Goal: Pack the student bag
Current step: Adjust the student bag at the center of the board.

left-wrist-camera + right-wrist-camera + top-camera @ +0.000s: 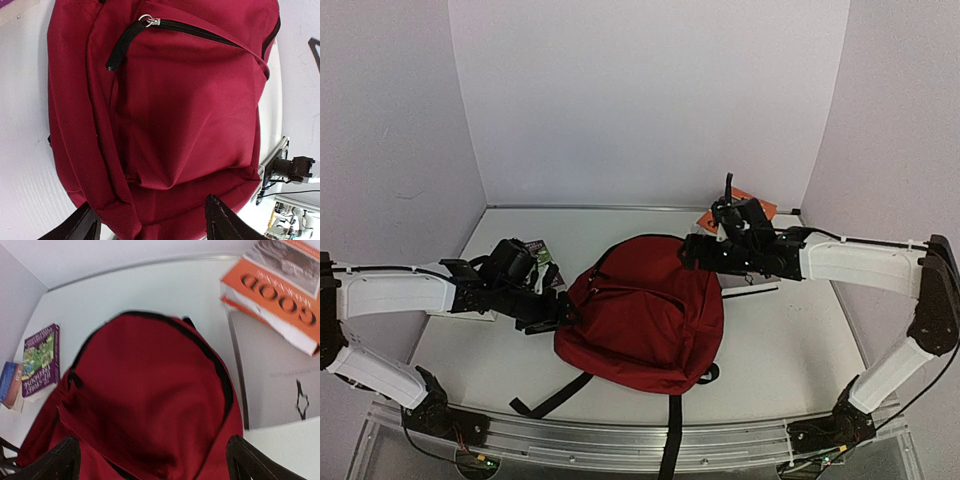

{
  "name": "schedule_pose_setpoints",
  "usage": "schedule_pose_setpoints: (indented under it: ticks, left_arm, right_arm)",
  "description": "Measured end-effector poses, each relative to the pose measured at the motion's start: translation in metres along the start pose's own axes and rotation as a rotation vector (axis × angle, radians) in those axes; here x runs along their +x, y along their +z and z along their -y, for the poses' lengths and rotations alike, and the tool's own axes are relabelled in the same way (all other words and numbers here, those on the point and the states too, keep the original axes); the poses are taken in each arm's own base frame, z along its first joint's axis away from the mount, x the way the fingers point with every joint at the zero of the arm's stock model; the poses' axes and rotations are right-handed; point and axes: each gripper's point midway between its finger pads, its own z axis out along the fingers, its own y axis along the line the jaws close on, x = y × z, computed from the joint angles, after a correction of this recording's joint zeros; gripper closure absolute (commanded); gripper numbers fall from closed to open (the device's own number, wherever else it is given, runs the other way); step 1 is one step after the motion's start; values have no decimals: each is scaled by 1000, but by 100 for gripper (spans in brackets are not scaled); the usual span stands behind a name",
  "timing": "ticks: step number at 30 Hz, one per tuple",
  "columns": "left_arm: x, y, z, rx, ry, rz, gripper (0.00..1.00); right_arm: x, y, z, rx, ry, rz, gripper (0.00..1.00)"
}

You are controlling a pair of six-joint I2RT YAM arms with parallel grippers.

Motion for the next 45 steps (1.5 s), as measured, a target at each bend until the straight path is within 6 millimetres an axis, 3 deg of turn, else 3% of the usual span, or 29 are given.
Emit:
schedule_pose_setpoints:
  ticks: [4, 7, 12, 18, 23, 30, 33, 38, 40, 45]
  left_arm:
    - [-4, 5, -11, -36, -48, 1, 24]
    - [-3, 14, -17, -55, -70, -16, 24]
    - [-4, 20, -23, -92, -92, -25, 24]
    - [-18, 11, -24, -152, -74, 23, 17]
    - [-26, 2, -32, -200, -60, 48, 22]
    - [-29, 15, -43, -232, -61, 22, 55]
    - [-25, 21, -47, -239, -58, -4, 72]
    - [-21, 28, -47, -225, -55, -29, 97]
    - [-20, 30, -46, -214, -53, -40, 100]
    - [-19, 33, -35, -160, -30, -47, 100]
  right_arm:
    - [56, -17, 33, 21, 78, -100, 5]
    - [82, -27, 48, 27, 131, -144, 12]
    - [114, -32, 55, -19, 226, -196, 20]
    - [148, -19, 53, -76, 302, -281, 23]
    - [162, -8, 47, -113, 327, -326, 28]
    - [173, 3, 42, -129, 332, -357, 45]
    - [179, 8, 41, -128, 332, -374, 59]
    - [184, 12, 37, -134, 328, -383, 92]
    - [181, 13, 34, -141, 324, -374, 100]
    - [159, 14, 25, -141, 299, -322, 100]
